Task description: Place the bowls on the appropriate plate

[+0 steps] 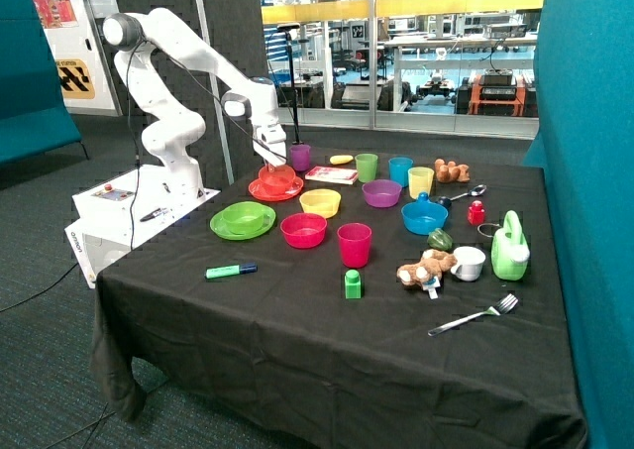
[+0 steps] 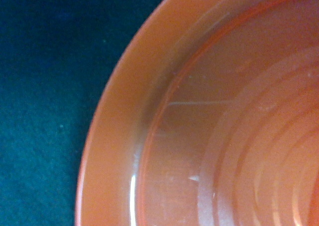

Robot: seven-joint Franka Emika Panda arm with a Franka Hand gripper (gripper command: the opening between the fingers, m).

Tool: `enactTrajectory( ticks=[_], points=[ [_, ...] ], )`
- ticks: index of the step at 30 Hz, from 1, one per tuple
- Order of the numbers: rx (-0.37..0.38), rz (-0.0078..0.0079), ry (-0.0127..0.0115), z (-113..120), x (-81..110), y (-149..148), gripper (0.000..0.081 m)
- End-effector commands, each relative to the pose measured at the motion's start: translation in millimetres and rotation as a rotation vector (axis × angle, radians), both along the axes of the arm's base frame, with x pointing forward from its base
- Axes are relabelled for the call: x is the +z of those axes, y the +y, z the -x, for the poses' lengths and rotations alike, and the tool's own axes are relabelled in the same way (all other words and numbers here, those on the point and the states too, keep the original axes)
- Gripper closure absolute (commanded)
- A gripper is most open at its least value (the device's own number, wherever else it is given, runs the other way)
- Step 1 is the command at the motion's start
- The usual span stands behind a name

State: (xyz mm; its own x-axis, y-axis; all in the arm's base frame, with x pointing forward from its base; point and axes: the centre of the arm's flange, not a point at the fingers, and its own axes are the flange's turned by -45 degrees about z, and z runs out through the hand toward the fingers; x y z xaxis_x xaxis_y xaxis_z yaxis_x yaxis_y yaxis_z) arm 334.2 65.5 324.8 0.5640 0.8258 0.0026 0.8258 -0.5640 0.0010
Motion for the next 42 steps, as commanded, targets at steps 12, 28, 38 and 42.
enactTrajectory(
  ticks=[12,28,38,42],
  points=[
    [-0.007,0.0016,0.0023,-3,-2.3,-1,0.0000],
    [-0.087,0.0015,0.0024,-12,-2.8,-6,0.0000],
    [-0.088,0.0015,0.0024,-14,7.4,-10,0.0000],
    [-0.089,0.0015,0.0024,-18,16.1,-14,0.0028]
  ],
)
